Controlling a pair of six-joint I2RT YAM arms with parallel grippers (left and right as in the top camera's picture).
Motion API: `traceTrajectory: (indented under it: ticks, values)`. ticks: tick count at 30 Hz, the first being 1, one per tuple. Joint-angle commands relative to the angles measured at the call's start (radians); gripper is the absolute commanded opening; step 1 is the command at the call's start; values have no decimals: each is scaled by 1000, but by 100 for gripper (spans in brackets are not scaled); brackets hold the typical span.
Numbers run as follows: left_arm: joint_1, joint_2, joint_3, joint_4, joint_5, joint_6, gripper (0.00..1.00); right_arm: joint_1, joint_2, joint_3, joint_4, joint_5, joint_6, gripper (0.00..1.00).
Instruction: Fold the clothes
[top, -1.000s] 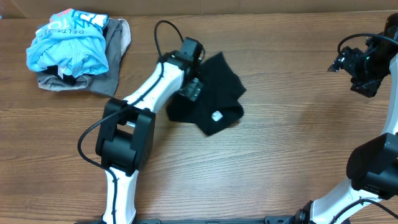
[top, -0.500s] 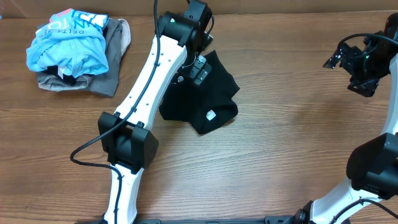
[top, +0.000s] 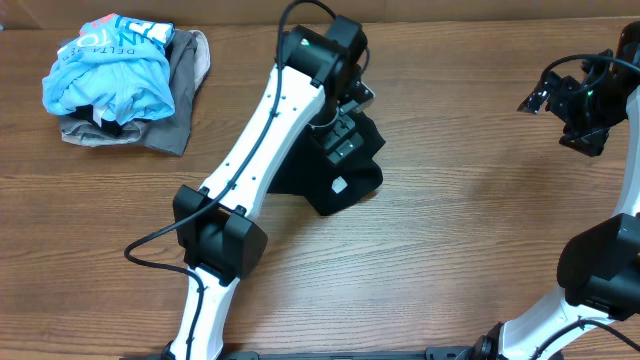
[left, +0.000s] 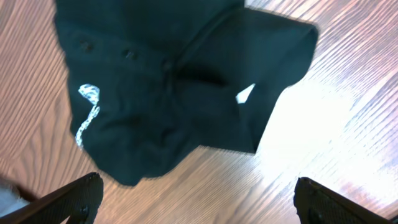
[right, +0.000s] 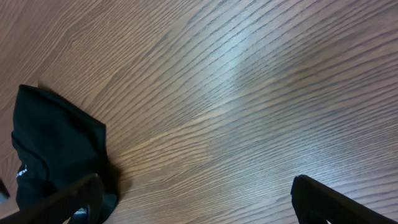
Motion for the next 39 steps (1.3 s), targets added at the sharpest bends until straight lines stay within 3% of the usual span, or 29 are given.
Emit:
traceTrajectory:
  ticks: [1, 9, 17, 19, 23, 32, 35, 39]
  values:
    - [-21, -7, -90, 55, 60, 33, 100, 3, -24, 19, 1, -11, -23, 100]
    - [-82, -7, -367, 356, -41, 1, 100, 3, -24, 19, 1, -11, -23, 100]
    - [-84, -3, -576, 663, -50, -22, 100, 3, -24, 19, 2, -11, -23, 100]
    - [-80, 5, -641, 749, -117, -22, 100, 3, -24, 19, 3, -11, -23, 100]
    - [-80, 6, -719, 864, -230, -58, 100, 3, -24, 19, 5, -11, -23, 100]
    - [-71, 10, -900, 1073, -228, -58, 100, 3, -24, 19, 5, -12, -22, 100]
    - [-69, 10, -955, 1136, -227, -58, 93, 3, -24, 19, 5, -12, -21, 100]
    - [-66, 10, -1002, 1204, -228, -57, 72, 3, -24, 19, 6, -12, -22, 100]
